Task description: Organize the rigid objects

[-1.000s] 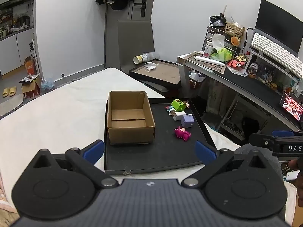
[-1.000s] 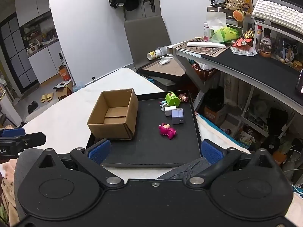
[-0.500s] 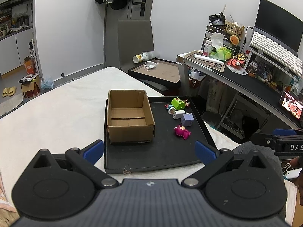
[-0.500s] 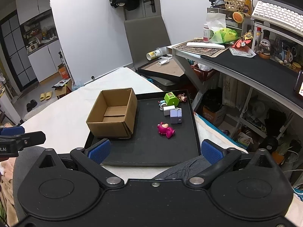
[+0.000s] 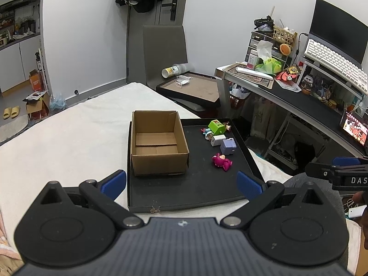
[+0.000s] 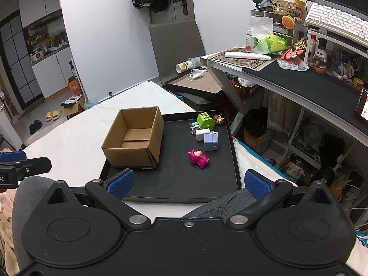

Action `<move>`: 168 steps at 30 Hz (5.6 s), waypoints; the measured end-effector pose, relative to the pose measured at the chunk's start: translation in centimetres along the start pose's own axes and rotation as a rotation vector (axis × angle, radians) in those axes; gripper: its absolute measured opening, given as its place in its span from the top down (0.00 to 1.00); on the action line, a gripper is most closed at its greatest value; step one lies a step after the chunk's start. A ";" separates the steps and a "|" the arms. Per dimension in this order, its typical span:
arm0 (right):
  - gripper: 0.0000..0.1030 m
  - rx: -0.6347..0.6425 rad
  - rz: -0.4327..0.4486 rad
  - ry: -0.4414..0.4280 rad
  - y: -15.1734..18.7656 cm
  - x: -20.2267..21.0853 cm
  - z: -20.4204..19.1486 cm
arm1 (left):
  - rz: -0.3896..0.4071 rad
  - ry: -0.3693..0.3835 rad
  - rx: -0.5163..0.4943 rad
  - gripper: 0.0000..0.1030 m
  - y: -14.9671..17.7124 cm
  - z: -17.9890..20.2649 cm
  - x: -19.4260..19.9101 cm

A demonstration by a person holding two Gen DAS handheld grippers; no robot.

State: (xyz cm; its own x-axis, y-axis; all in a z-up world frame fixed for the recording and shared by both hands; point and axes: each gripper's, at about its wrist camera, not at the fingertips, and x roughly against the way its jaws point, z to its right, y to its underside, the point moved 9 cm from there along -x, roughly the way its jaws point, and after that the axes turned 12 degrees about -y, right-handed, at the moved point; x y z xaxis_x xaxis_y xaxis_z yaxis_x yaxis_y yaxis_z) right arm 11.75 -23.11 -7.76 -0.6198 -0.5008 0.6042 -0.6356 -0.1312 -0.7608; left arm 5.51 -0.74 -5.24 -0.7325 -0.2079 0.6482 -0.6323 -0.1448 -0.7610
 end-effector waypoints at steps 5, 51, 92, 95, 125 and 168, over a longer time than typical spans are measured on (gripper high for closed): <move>0.00 0.006 0.001 0.007 0.2 -0.2 0.3 | 0.007 0.000 0.003 0.02 0.0 -0.1 0.0; 0.00 -0.053 -0.014 -0.010 0.0 -3.5 0.6 | -0.072 -0.022 0.049 0.02 0.7 -2.4 -4.5; 0.00 -0.215 -0.187 -0.066 -0.6 -17.6 7.7 | -0.258 -0.143 0.090 0.04 -2.8 -6.4 -19.0; 0.00 -0.225 -0.206 -0.070 -0.6 -18.9 7.9 | -0.275 -0.143 0.104 0.04 -3.0 -6.5 -20.2; 0.06 -0.432 -0.335 0.040 2.0 -29.3 12.9 | -0.626 -0.240 0.153 0.65 -1.1 -7.0 -32.5; 0.35 -0.259 -0.351 0.147 1.1 -32.1 8.9 | -0.589 -0.081 0.118 0.89 0.3 -6.6 -32.0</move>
State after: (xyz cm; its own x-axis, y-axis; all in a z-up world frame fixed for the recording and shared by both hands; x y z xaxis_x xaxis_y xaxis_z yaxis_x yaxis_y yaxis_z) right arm 35.11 -14.81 -30.11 -0.3930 -0.3347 0.8565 -0.9014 -0.0438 -0.4307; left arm 27.06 12.24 -26.03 -0.2433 -0.1322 0.9609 -0.8900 -0.3634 -0.2754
